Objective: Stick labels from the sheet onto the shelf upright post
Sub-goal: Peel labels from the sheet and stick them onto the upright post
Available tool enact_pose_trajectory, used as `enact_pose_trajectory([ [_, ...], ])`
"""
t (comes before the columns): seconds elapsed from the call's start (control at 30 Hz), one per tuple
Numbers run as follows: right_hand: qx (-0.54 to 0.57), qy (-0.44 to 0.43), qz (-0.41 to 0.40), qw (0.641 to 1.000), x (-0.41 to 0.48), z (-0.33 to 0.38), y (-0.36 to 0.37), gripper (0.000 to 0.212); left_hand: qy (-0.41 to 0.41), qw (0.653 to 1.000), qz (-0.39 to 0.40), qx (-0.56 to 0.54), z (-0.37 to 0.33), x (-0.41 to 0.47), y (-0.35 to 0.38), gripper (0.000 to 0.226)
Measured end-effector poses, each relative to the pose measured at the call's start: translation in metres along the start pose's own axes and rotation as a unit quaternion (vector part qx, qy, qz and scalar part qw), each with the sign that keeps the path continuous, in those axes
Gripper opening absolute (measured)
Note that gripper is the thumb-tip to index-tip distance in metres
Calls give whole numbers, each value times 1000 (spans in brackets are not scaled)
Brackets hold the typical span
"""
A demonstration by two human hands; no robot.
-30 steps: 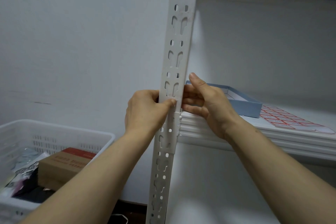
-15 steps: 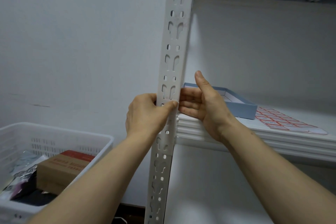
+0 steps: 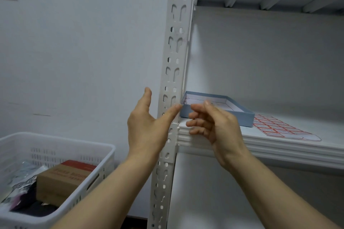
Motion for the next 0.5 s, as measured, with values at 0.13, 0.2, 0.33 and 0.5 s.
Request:
enact_pose_trajectory([
  [0.13,34,6,84,996,-11,18,8,34,26,998,18,-48,-24,-6,10,82],
  [0.2,56,-3,104,993,-14,32,10,33,31,997,26,-69,-34,-9,19,81],
  [0.33,72,-22,90,993,-14,54,-1,29,49,994,34,-88,-54,-15,37,77],
  [0.5,36,-56,16,998,-7,82,-32,12,24,989,68,-131,-73,-19,67,76],
])
Point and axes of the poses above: each hand's wrist, its own x-axis towards the middle knuckle, its own y-axis out of the palm, z = x × y, the point moved 9 cm from there along x, towards the middle knuckle, and after that the axes turned 8 degrees about -z, right-handed, at the moved point
